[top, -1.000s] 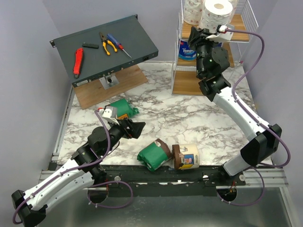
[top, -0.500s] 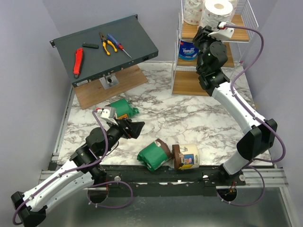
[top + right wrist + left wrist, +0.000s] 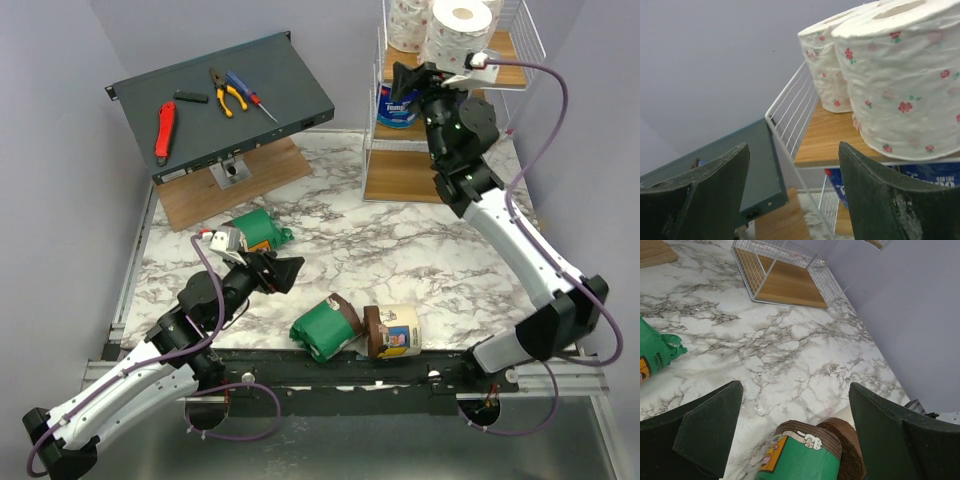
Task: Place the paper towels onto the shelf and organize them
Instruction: Place the paper towel on the shelf, then adjust the paper towel at the center of the board.
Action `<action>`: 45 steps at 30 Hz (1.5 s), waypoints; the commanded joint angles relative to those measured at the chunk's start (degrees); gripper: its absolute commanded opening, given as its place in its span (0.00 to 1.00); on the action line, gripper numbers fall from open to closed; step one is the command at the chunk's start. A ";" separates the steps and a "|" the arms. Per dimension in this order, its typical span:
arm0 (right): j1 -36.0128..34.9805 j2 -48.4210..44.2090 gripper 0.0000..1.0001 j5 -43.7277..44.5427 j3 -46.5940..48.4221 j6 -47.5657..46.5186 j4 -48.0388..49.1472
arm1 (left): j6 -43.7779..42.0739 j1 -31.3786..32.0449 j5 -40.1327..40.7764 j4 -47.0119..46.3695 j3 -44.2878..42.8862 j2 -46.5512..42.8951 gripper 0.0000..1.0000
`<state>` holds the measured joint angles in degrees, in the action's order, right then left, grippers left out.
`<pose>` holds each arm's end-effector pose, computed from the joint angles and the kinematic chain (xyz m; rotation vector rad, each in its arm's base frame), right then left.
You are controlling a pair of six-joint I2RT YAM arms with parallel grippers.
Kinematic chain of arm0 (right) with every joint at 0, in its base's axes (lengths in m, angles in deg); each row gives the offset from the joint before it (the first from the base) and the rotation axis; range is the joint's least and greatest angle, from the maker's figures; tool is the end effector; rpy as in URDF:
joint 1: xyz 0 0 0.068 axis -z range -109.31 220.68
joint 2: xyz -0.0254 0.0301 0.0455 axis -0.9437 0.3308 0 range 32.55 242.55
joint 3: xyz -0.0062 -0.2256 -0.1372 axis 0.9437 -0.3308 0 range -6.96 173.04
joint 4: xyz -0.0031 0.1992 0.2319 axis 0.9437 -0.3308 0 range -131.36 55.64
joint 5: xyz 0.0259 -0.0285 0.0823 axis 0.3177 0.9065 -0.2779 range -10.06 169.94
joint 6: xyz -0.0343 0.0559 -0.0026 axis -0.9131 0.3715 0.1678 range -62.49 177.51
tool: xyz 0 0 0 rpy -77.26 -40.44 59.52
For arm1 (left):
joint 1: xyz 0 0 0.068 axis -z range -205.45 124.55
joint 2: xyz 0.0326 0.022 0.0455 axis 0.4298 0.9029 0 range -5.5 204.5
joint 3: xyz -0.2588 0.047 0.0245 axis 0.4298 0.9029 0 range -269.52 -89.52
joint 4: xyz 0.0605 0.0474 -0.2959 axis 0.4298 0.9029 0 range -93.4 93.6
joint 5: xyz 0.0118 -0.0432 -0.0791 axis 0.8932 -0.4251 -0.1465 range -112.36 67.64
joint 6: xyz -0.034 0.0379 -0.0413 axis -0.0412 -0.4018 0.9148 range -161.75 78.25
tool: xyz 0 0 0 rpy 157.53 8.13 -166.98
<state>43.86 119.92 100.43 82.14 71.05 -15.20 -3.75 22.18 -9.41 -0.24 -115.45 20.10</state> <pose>0.3762 0.1701 0.4806 0.1739 1.2277 0.3971 0.1470 -0.1441 0.2794 -0.0404 1.7074 -0.9570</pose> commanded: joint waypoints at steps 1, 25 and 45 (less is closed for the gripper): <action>-0.22 -10.20 0.77 -7.92 -7.63 7.47 -2.37 | 0.13 0.00 1.14 1.57 -1.33 -0.15 0.91; -0.32 -34.63 0.93 -13.95 -44.74 29.94 -32.05 | 3.57 -0.09 13.49 13.64 -3.51 5.31 0.99; -0.33 -40.13 0.98 -32.56 -60.51 28.07 -23.30 | 2.37 -0.62 -4.44 24.74 -7.34 5.10 0.98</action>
<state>43.75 81.65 76.30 23.57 101.46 -43.01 0.46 21.86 -6.70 17.97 -118.19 24.67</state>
